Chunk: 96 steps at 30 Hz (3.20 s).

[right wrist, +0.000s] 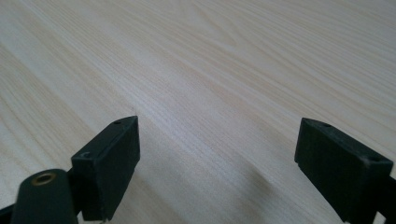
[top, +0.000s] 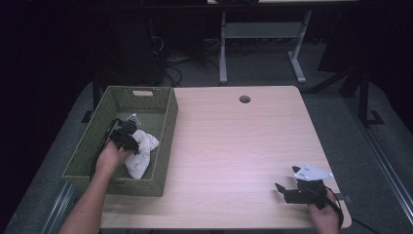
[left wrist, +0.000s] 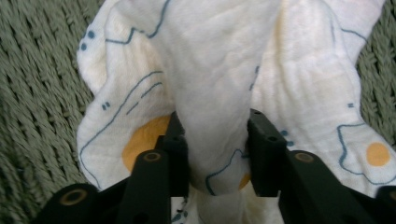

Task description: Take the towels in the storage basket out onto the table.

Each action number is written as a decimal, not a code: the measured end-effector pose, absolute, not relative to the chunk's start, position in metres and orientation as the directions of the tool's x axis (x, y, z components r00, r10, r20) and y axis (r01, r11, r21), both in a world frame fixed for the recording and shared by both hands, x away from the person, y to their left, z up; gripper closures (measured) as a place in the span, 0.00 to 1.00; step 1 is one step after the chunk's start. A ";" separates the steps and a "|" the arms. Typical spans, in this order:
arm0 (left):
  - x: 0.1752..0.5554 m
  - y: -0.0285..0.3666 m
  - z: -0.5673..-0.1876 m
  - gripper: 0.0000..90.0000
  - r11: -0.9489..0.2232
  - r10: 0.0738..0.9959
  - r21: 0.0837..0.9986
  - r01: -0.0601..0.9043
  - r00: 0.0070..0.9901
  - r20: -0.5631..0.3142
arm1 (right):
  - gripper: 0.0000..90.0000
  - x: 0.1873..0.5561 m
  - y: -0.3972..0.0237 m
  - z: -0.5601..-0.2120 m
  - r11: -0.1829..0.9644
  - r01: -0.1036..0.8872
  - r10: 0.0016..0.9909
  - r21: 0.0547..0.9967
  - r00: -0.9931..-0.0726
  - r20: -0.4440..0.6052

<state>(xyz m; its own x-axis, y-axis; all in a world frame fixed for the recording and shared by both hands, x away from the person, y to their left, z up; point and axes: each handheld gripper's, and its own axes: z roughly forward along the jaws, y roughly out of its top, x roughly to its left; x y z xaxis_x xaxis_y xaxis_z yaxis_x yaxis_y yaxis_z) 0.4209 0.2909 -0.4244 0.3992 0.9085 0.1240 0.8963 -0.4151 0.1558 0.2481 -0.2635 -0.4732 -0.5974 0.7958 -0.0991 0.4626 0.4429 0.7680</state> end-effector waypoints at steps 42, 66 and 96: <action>0.402 0.322 -0.365 0.85 -0.262 0.889 0.422 0.868 0.388 -0.245 | 0.15 0.248 -0.267 -0.473 0.421 0.462 0.811 0.780 -0.577 -0.096; 0.388 0.333 -0.329 0.84 -0.192 0.787 0.540 0.819 0.457 -0.413 | 0.15 0.247 -0.269 -0.472 0.419 0.459 0.815 0.783 -0.571 -0.101; 0.377 0.323 -0.287 0.84 -0.107 0.613 0.613 0.783 0.537 -0.580 | 0.15 0.246 -0.271 -0.470 0.413 0.456 0.819 0.788 -0.565 -0.102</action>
<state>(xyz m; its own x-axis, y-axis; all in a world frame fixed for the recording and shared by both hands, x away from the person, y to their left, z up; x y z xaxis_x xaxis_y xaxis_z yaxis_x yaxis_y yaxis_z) 0.3766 0.3232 -0.2867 0.5373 0.6127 -0.5796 0.7828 -0.1065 0.6131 0.2459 -0.2710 -0.4699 -0.5652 0.8186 -0.1020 0.4558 0.4129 0.7885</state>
